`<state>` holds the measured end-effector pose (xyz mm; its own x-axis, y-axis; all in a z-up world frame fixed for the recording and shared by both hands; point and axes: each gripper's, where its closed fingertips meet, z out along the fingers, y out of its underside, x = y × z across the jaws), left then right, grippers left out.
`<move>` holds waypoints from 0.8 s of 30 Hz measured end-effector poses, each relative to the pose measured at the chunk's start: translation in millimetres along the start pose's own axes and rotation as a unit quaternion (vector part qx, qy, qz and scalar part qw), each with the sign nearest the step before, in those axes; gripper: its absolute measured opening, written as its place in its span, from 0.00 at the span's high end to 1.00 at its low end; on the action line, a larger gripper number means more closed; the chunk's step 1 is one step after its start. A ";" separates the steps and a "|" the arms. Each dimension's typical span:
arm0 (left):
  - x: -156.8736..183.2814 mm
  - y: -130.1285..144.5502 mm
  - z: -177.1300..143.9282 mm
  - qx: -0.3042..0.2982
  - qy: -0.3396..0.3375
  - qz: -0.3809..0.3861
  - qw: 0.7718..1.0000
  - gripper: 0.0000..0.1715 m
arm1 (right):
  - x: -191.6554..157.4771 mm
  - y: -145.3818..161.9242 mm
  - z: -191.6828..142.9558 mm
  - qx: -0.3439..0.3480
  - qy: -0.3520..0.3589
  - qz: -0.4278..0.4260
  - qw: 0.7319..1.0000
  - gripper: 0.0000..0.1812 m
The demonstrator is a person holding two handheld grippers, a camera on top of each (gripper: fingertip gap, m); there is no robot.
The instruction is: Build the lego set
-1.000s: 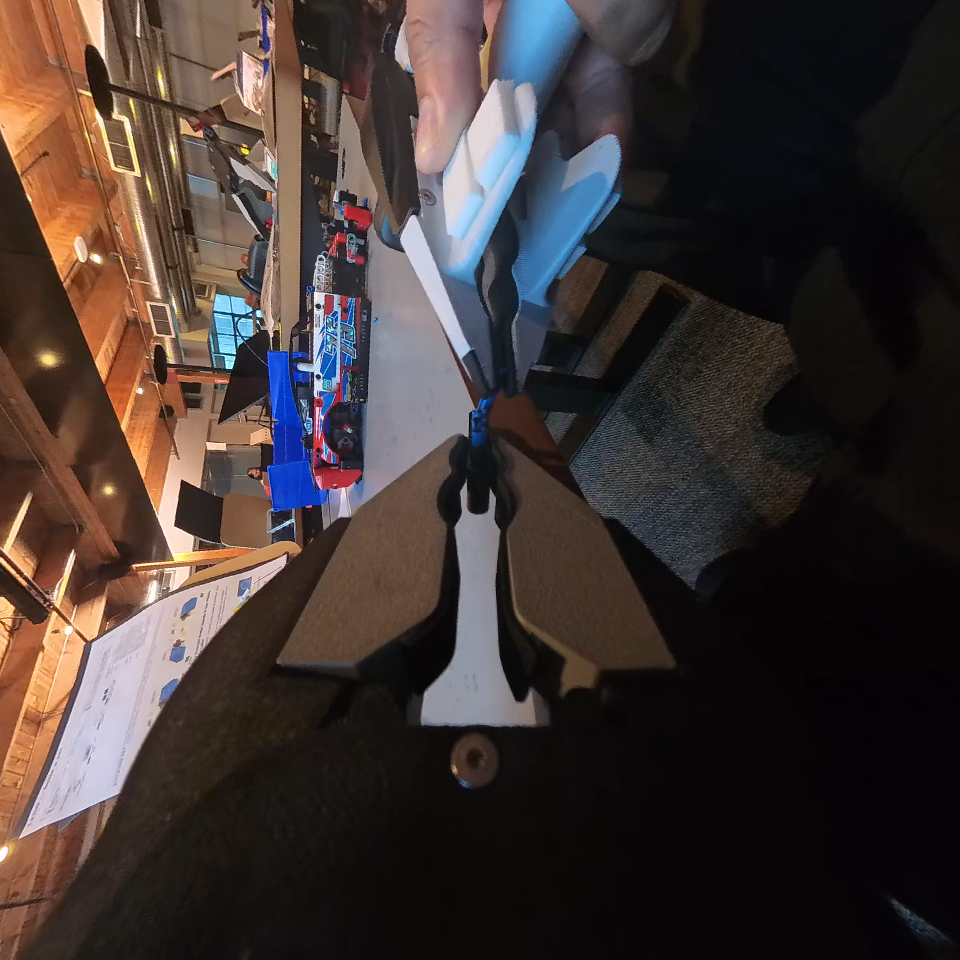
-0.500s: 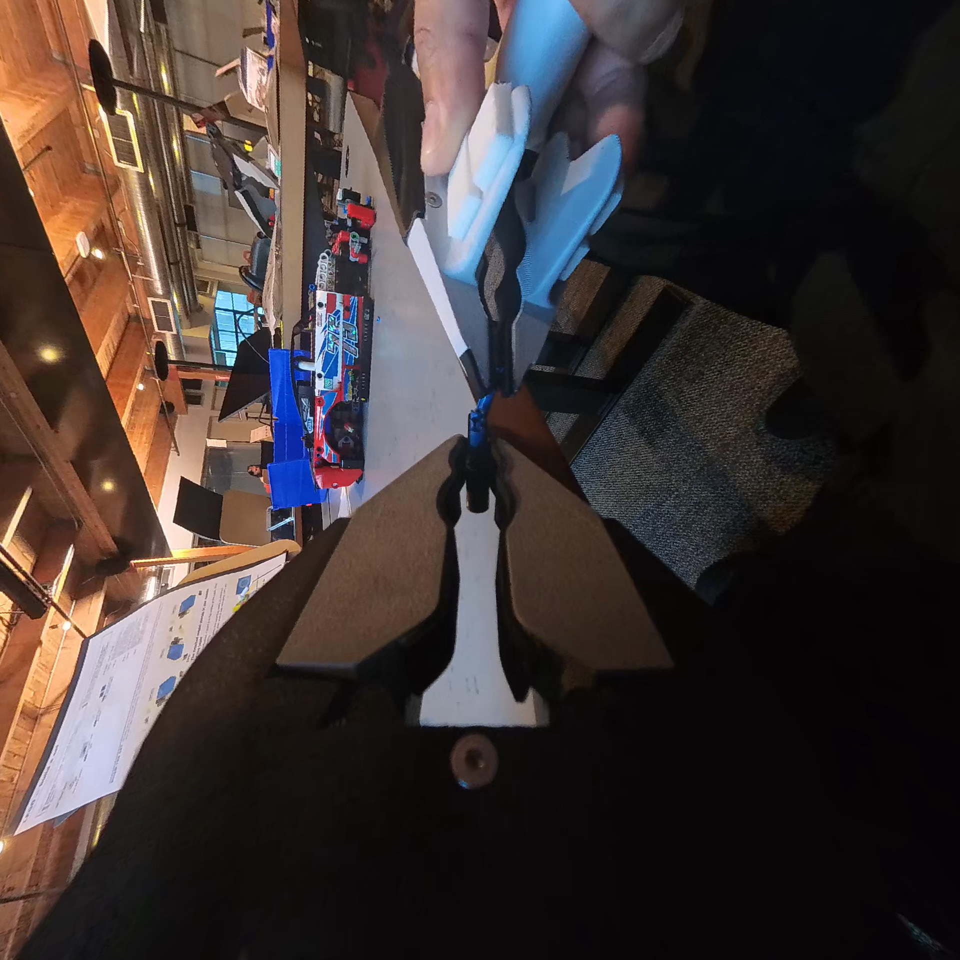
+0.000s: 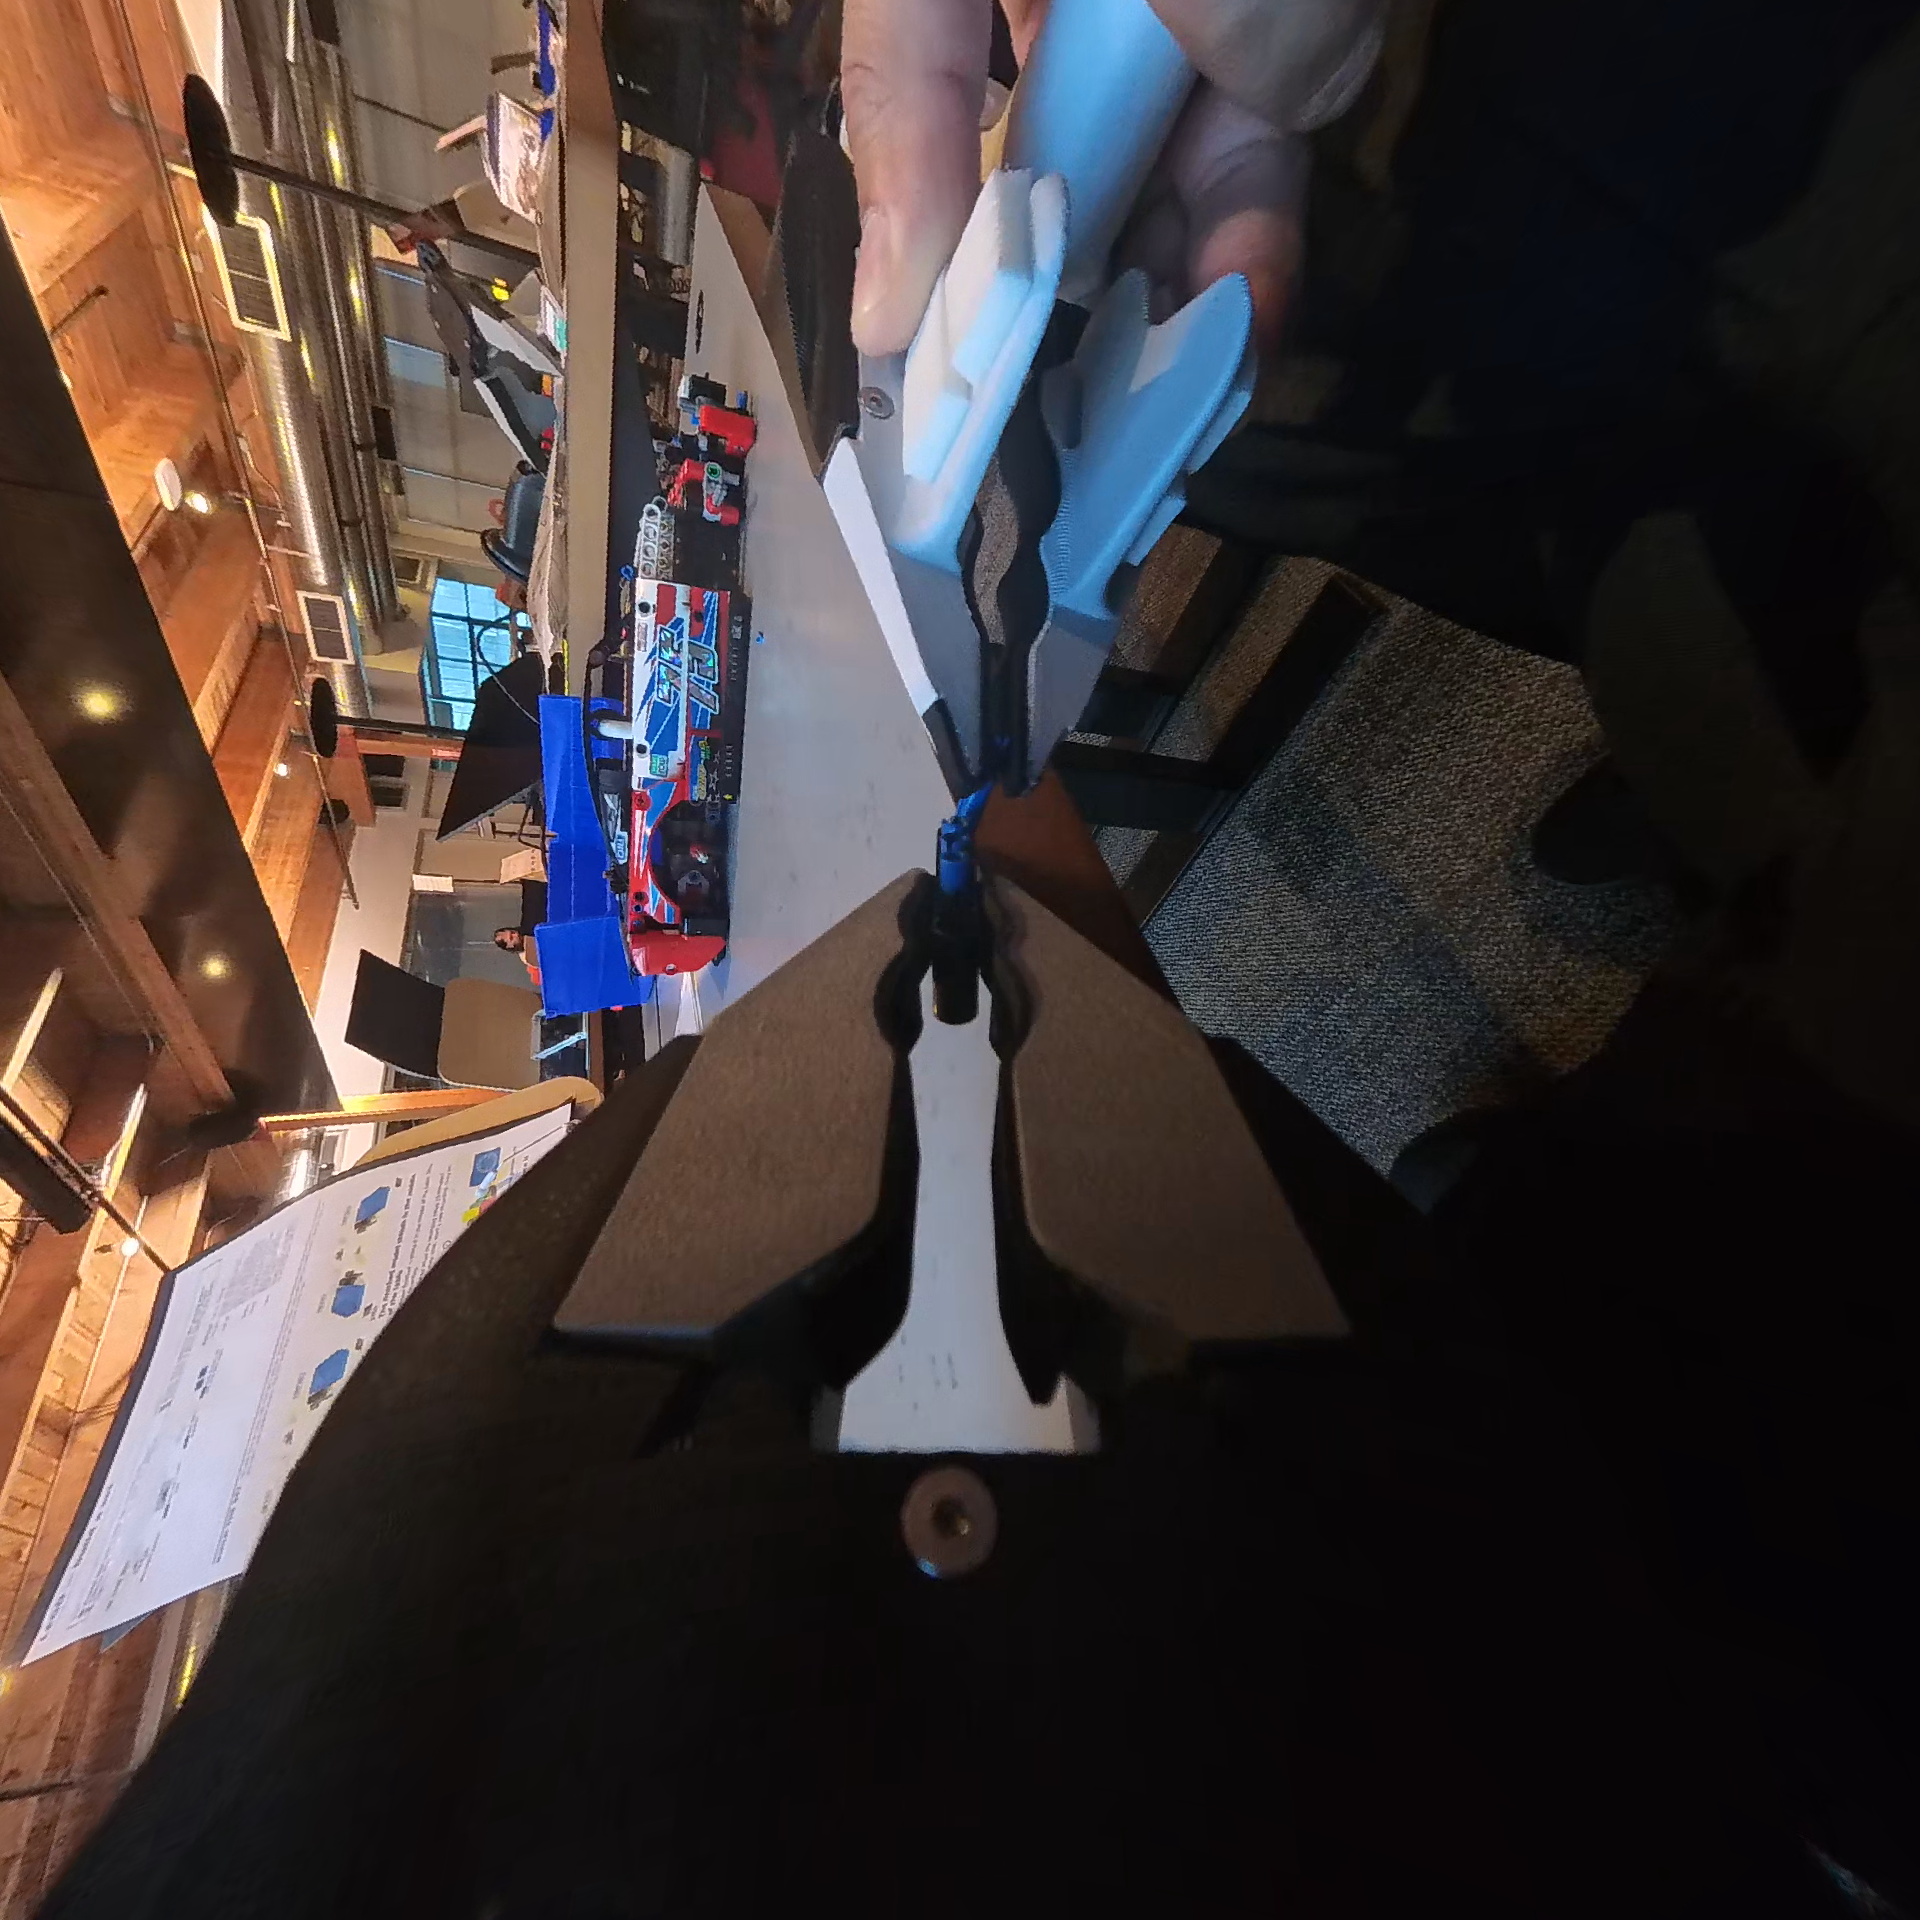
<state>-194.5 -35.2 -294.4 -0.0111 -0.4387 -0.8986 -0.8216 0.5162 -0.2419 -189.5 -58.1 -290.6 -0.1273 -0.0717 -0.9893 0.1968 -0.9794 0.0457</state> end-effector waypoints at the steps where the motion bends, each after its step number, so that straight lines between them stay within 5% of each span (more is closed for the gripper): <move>1: -0.1 0.1 -0.1 0.000 0.000 0.000 1.000 0.97 | 0.0 0.1 0.0 0.000 0.000 0.000 1.000 0.99; 18: -0.6 0.7 0.0 0.003 -0.001 -0.004 1.000 0.97 | -1.1 -0.3 -0.2 0.002 -0.001 0.001 1.000 0.99; 24: -11.7 24.1 2.6 -0.023 -0.005 -0.071 0.997 0.97 | -4.6 -4.6 -5.7 0.013 -0.001 -0.008 1.000 0.99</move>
<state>-212.6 -15.7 -290.7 0.1131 -0.4983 -0.8596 -0.8393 0.4152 -0.3511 -184.3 -52.2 -287.1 -0.1323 -0.0557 -0.9896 0.1686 -0.9851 0.0329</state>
